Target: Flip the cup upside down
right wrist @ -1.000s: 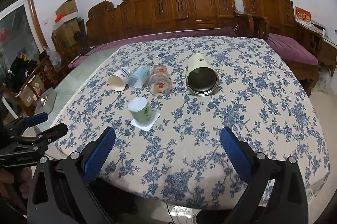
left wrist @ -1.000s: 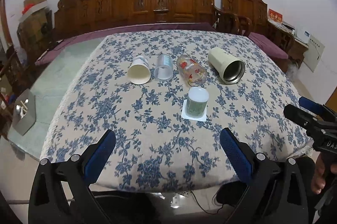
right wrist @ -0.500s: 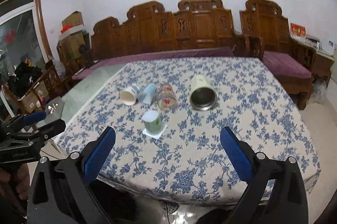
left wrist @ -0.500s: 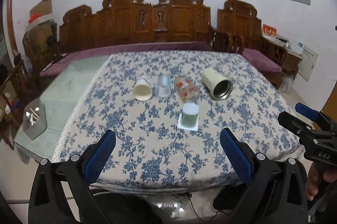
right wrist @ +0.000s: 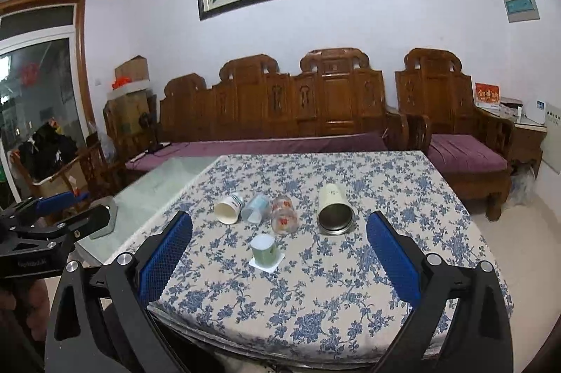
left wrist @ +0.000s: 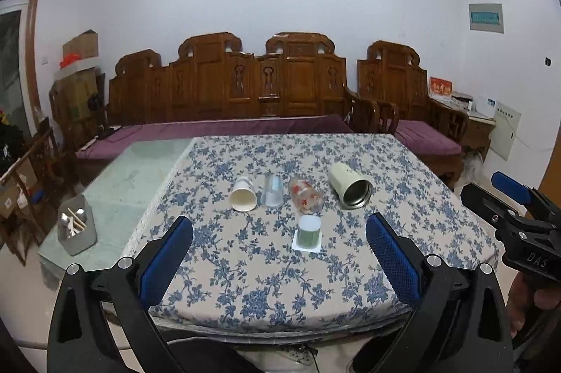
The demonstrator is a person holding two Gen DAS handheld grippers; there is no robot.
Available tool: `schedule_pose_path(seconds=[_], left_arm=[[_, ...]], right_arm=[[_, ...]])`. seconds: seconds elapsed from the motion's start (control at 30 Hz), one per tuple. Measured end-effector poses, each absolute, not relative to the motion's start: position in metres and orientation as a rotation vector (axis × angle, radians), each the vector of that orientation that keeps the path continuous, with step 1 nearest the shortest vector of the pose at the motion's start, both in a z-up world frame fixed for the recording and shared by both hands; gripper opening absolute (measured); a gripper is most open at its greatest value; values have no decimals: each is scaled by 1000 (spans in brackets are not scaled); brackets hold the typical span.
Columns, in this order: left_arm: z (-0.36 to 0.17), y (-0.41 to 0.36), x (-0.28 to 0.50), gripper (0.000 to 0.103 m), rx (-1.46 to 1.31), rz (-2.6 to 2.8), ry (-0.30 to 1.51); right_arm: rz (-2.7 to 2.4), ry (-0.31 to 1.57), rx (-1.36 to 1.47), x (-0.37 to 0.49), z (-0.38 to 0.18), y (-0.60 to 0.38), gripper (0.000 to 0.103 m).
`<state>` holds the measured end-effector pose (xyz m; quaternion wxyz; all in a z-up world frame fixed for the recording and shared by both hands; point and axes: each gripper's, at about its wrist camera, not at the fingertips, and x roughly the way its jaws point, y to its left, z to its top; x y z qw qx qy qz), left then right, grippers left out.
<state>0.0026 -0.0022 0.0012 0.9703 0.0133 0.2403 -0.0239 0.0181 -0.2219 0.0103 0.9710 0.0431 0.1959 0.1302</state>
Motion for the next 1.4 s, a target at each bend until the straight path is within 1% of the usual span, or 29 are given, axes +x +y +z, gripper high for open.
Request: schedule_pose_path(seconds=[1.4], left_arm=[[5, -1, -4, 95, 22, -33, 460]], right_arm=[[247, 373, 85, 16, 13, -219, 100]])
